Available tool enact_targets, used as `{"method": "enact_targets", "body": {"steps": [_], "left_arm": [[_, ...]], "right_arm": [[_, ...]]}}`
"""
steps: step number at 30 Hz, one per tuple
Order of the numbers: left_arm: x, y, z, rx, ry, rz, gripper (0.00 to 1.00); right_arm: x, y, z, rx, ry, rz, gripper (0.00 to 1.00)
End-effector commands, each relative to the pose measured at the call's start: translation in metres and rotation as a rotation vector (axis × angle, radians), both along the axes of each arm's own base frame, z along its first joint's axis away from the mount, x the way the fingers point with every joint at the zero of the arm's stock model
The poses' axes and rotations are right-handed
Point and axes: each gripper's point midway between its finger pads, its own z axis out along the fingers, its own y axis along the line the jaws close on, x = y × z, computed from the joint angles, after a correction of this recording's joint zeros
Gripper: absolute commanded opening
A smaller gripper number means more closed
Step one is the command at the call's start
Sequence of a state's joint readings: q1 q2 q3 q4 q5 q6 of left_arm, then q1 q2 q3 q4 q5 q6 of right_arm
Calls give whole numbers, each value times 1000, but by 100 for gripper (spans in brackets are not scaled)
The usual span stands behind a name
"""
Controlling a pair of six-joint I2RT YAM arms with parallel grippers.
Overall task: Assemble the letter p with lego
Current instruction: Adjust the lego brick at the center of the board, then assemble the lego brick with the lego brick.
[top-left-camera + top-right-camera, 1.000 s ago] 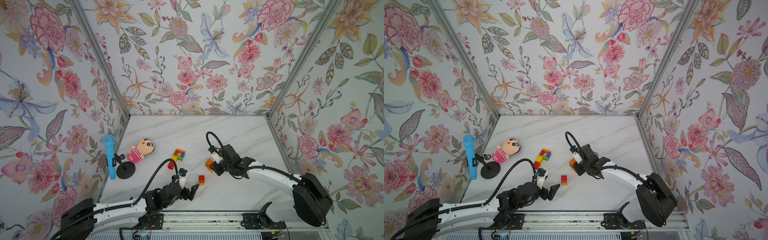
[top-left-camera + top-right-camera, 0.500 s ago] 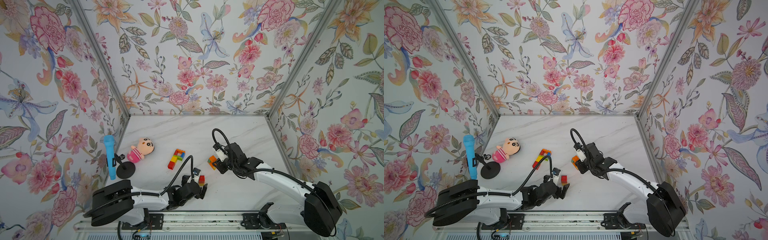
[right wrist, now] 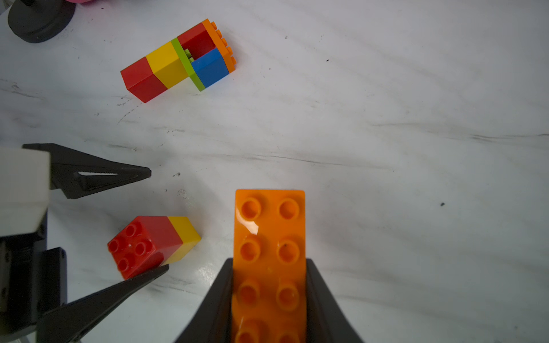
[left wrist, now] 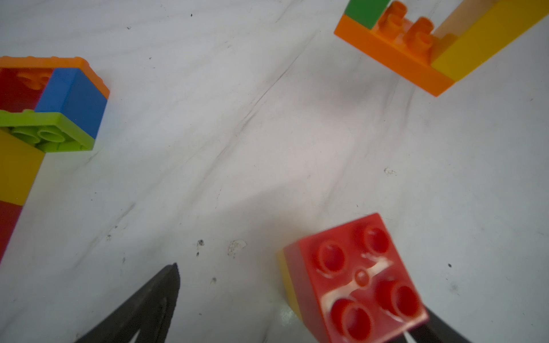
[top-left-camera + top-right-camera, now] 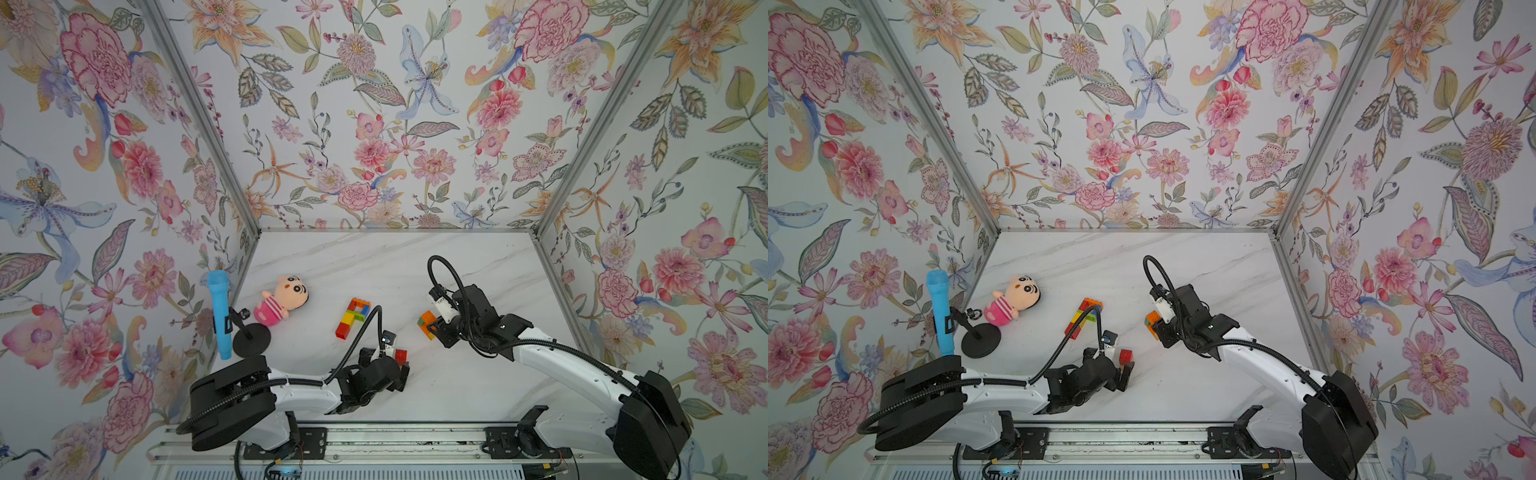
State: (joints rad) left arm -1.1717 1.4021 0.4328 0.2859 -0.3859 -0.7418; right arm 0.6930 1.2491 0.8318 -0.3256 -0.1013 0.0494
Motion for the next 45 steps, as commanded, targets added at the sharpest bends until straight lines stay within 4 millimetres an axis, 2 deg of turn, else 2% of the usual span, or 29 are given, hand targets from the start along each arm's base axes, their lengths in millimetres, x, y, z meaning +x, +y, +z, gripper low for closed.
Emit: {"method": "enact_targets", "body": {"steps": [1,7,9,11,14,17,22,25,36,45], "left_arm": [[5,21,1,43,-31,54,99],[2,21,8,2,-47,29,99],[-6,14,22,-39,-88,-32,99],[-17,10,44,-119,-157,-93,99],[-25,29,63,-251,-221,-89,99],[-24,49,79,-277,-276,-55,99],[-8,79,93,-376,-283,49,99],[2,87,95,-481,-253,77,99],[13,64,102,-577,-195,-14,99],[12,61,105,-606,-202,-36,99]], "right_arm": [[-2,6,12,15,2,23,27],[-13,13,16,-11,7,61,26],[-20,17,20,-29,13,82,26],[-29,22,26,-52,7,109,26],[-43,30,34,-78,7,149,26],[-52,34,39,-107,26,150,26],[-68,50,41,-108,62,167,26],[-75,57,35,-134,80,191,26],[-77,71,28,-171,111,166,25],[-84,89,18,-172,96,178,26]]}}
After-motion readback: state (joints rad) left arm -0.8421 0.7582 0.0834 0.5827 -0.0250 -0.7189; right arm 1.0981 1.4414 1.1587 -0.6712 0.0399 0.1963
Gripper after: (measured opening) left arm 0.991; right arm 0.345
